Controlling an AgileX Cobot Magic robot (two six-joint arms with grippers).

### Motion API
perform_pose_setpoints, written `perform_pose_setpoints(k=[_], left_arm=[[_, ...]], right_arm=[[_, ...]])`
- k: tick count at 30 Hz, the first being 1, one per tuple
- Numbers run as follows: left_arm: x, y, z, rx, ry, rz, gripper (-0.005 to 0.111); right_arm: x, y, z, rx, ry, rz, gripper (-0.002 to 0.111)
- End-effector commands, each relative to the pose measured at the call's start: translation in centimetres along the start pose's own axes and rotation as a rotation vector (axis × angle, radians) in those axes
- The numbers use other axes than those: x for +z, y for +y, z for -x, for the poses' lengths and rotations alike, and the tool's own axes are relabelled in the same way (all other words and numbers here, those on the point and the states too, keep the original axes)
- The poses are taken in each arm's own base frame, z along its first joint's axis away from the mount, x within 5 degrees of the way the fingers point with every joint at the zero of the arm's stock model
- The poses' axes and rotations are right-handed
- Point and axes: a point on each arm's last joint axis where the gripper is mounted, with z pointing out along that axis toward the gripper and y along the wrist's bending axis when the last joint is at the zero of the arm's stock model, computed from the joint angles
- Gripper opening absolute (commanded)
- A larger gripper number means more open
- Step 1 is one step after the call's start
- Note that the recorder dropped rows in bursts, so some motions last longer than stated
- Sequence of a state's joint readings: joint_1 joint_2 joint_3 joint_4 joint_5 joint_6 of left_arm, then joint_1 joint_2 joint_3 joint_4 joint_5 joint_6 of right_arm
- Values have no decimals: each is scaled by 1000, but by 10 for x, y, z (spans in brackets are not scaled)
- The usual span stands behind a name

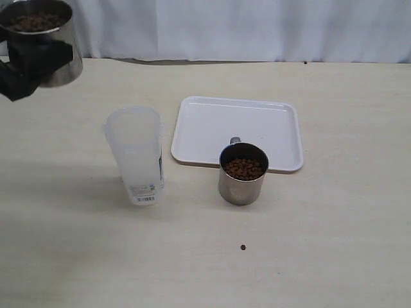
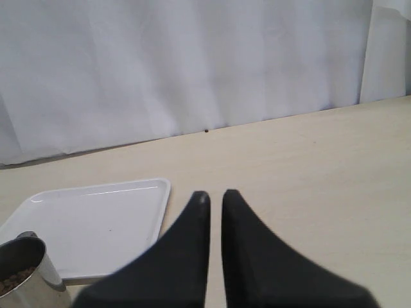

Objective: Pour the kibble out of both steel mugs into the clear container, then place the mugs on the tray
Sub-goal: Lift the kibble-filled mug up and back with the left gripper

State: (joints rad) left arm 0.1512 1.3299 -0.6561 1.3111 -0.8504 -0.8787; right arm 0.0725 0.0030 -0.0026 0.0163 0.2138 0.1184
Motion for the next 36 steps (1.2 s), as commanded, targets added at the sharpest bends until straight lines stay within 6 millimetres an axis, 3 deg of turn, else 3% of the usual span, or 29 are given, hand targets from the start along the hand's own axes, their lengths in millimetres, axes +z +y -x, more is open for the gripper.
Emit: perform_pose_setpoints(k=[1,8,11,22,26,32,36], left_arm=[[-15,-18,-8,-43,-26,23,0],[-44,-54,-27,-44,-37,41,0],[-54,-59,-27,-30,-49,111,0],[-43,-78,-29,112,21,40,0],[-40,-79,-27,152,33,62,0],[-36,-65,-2,171,14,137,0],[-36,-61,4,250,64,149,0]], right_arm=[[0,0,-1,-1,-2,4,5],[0,0,-1,-1,-2,4,5],[0,0,-1,-1,-2,4,5],[0,0,-1,-1,-2,4,5],[0,0,-1,-1,-2,4,5],[0,0,-1,-1,-2,4,5],[0,0,-1,-1,-2,4,5]])
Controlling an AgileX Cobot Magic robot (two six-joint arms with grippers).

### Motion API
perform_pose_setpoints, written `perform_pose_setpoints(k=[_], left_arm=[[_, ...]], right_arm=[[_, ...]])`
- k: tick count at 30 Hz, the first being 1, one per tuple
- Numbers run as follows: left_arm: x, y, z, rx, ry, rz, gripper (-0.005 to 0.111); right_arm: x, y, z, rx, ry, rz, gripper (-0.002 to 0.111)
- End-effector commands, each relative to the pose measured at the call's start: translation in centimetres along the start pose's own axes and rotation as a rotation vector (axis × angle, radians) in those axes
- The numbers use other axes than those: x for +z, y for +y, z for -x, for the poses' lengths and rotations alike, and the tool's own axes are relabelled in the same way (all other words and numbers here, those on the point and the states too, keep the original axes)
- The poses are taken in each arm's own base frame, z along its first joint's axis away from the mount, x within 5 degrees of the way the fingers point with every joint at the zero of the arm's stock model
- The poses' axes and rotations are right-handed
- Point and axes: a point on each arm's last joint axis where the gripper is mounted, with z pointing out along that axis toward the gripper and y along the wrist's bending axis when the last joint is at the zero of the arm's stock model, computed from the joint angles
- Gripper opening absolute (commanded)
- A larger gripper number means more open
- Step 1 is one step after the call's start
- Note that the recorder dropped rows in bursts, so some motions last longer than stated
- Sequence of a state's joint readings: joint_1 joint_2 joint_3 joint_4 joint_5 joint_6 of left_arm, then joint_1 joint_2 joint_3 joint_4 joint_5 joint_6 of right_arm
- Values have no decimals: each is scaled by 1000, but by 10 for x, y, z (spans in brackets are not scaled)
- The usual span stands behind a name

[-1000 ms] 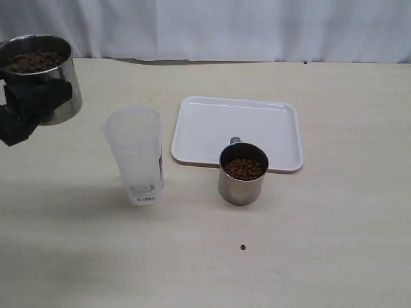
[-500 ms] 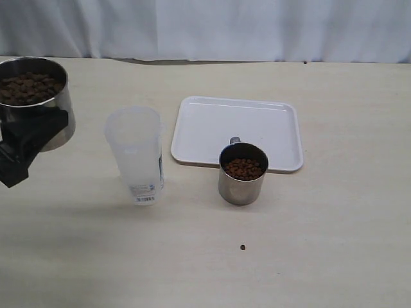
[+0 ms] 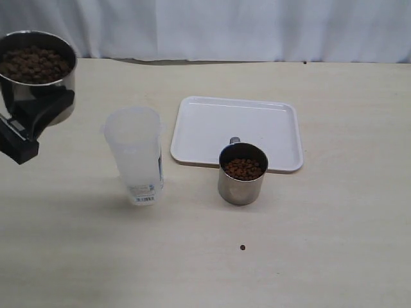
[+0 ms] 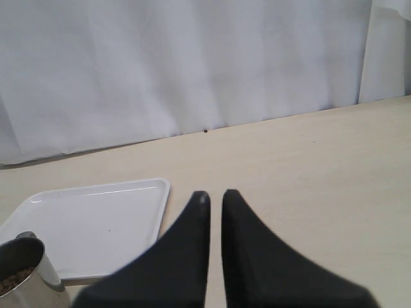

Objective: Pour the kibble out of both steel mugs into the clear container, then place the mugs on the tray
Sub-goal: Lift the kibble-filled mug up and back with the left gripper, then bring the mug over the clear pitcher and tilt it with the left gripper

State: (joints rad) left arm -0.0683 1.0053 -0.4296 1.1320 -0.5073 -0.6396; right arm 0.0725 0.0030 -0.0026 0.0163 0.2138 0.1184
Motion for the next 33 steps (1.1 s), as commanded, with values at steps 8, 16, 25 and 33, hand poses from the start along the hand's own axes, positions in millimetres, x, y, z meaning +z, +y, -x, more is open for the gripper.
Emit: perform_pose_setpoints(k=[8,16,25,33], left_arm=[[0,9,3,201,92,36,0],[1,19,17,279,92,72,0],[18,28,16,294,138,35,0],[28,27,6,292,179,0,0]], right_arm=[[0,0,-1,-1,-2,4,5],[0,0,-1,-1,-2,4,5],[0,0,-1,-1,-2,4,5],[0,0,-1,-1,-2,4,5]])
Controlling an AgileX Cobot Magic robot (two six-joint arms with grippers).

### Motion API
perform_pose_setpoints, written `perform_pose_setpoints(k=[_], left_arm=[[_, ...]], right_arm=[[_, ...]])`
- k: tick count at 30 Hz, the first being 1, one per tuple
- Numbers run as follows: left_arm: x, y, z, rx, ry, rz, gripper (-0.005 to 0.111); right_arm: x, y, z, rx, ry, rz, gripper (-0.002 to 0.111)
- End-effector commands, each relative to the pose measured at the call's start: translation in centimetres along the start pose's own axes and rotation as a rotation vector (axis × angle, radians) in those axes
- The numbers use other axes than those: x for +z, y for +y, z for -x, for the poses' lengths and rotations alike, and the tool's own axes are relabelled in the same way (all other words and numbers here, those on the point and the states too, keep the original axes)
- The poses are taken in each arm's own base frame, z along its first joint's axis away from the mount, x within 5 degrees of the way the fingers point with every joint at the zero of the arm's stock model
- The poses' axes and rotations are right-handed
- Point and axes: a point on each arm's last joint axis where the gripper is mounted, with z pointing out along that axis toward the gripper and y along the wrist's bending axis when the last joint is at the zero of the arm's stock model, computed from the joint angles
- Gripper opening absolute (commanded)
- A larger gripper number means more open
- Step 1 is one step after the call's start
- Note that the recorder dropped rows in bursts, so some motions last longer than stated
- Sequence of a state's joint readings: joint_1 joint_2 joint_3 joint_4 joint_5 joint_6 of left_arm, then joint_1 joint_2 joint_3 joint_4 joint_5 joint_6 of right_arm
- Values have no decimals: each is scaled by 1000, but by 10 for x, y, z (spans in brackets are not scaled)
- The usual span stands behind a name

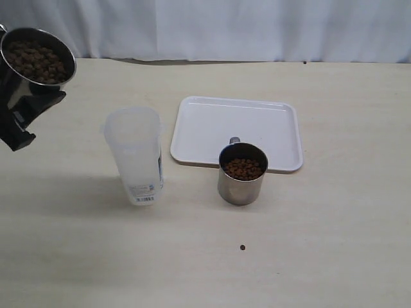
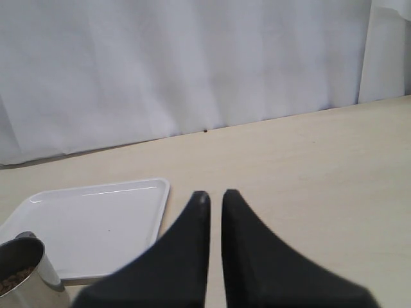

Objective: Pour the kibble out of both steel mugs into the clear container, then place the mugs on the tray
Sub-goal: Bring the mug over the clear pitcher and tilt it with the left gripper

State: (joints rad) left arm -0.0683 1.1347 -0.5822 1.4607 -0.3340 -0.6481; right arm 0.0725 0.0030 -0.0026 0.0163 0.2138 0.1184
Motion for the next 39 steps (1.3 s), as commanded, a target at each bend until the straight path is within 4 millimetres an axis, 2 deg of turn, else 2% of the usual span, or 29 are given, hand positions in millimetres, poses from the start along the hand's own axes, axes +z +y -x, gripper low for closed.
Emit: perform_pose_setpoints(k=[1,8,20,28,39], left_arm=[[1,1,5,-7,-23,-8,0],[6,-10,11,75,63,23,0],[8,-20,22,110,10,-29,0],[10,-18,35,145,36,24,0],[38,-36,22,209,141,-53,0]], right_arm=[[0,0,-1,-1,-2,4,5],[0,0,-1,-1,-2,4,5],[0,0,-1,-1,-2,4,5],[0,0,-1,-1,-2,4,5],[0,0,-1,-1,-2,4,5]])
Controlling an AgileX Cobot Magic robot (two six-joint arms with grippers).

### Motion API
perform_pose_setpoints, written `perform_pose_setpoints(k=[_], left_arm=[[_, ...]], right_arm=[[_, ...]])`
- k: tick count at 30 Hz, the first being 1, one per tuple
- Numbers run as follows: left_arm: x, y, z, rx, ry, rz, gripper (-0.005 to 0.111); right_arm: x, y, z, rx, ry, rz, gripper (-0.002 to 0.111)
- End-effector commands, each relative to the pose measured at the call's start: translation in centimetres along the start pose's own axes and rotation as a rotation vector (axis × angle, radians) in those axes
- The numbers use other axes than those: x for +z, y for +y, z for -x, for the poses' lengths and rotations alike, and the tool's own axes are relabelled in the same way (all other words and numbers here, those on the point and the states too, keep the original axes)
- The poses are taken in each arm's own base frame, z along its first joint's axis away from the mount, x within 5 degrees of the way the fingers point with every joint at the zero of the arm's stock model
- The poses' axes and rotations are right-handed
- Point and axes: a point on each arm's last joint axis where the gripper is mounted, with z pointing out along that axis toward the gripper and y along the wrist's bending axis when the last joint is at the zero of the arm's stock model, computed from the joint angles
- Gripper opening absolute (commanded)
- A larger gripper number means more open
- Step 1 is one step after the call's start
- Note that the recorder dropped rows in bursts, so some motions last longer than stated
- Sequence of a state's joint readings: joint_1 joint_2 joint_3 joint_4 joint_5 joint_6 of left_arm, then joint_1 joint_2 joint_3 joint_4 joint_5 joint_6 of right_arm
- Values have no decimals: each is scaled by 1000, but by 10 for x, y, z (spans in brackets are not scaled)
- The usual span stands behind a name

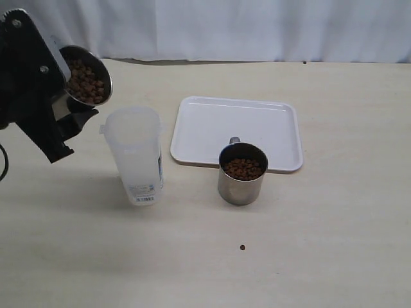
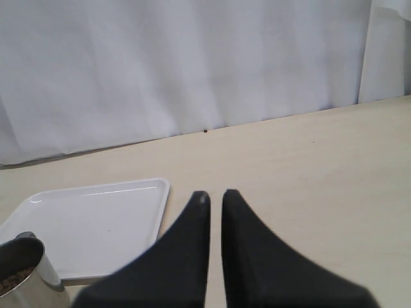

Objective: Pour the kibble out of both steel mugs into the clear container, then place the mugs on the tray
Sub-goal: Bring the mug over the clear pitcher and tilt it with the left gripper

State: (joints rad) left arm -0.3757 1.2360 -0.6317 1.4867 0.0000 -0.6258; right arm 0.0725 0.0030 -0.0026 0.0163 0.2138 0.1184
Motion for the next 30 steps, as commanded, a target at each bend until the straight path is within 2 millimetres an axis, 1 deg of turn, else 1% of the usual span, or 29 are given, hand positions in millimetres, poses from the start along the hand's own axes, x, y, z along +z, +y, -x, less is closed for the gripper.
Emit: perform_pose_setpoints(k=[1,8,15,17,21,24,30], left_arm=[[8,-4,1,39,23,-16,0],[8,5,6,42,22,17,0],[8,5,6,77,24,22,0],[8,4,8,89,26,23,0],[6,-7,19,135,45,40,0],[6,-7,20,174,81,68,0],[6,-8,21,221,70,55,0]], right_arm=[[0,0,-1,-1,-2,4,5],[0,0,-1,-1,-2,4,5],[0,0,-1,-1,-2,4,5],[0,0,-1,-1,-2,4,5],[0,0,-1,-1,-2,4,5],[0,0,-1,-1,-2,4,5],[0,0,-1,-1,-2,4,5]])
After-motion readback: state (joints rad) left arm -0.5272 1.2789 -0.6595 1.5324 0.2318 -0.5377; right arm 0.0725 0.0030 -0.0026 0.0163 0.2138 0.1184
